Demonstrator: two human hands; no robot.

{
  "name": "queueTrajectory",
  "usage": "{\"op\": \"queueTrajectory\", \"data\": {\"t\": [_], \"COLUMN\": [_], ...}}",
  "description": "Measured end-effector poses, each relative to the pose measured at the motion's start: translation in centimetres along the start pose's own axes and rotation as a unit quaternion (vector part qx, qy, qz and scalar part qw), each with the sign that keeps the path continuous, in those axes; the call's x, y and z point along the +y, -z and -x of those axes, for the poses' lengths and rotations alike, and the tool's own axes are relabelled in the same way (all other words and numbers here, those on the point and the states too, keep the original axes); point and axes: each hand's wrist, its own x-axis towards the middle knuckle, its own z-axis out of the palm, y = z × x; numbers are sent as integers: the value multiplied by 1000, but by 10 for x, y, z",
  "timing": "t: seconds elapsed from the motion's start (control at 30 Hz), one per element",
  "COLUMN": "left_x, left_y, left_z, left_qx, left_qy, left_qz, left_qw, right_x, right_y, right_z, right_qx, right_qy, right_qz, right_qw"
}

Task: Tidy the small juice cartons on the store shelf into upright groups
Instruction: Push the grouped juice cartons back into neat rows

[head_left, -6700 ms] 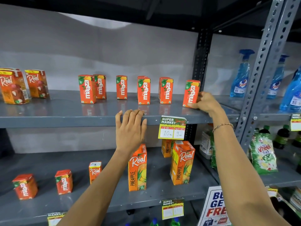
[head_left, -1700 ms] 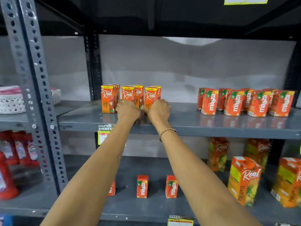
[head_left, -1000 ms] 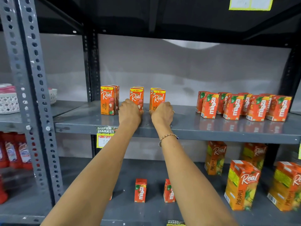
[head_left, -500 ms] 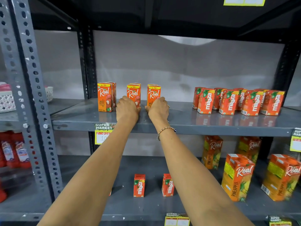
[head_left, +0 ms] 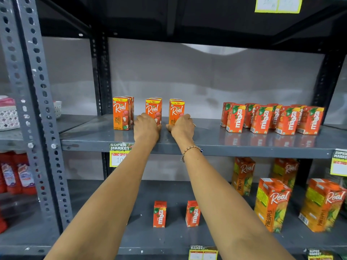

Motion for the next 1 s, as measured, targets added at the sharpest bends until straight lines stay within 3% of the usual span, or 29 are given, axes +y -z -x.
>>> {"op": "queueTrajectory", "data": {"t": [0.1,0.17,0.27,0.4,0.57,0.77,1.0], "left_x": [0,0,5,26,66,83,88], "left_y": [3,7,11,9,-4,-19,-26], "left_z": [3,7,14,24,31,25,15], "left_qx": [17,78,145,96,32,-38,-18], "left_qy": [15,9,-100,-163,-116,-1,49], "left_qz": [23,72,117,139,88,82,72], "left_qw": [999,994,977,972,989,996,996], "right_x": [7,22,63,111,133,144,147], "right_y": [13,30,68,119,141,140,128], "right_z": [0,-1,-4,-22,-48,-64,-77], "right_qx": [-48,-55,12,95,29,-2,16], "right_qy": [4,-2,-5,-38,-96,-59,-40], "right_qz": [-27,-87,-110,-80,-76,-4,29], "right_qw": [998,995,994,992,992,998,999]}}
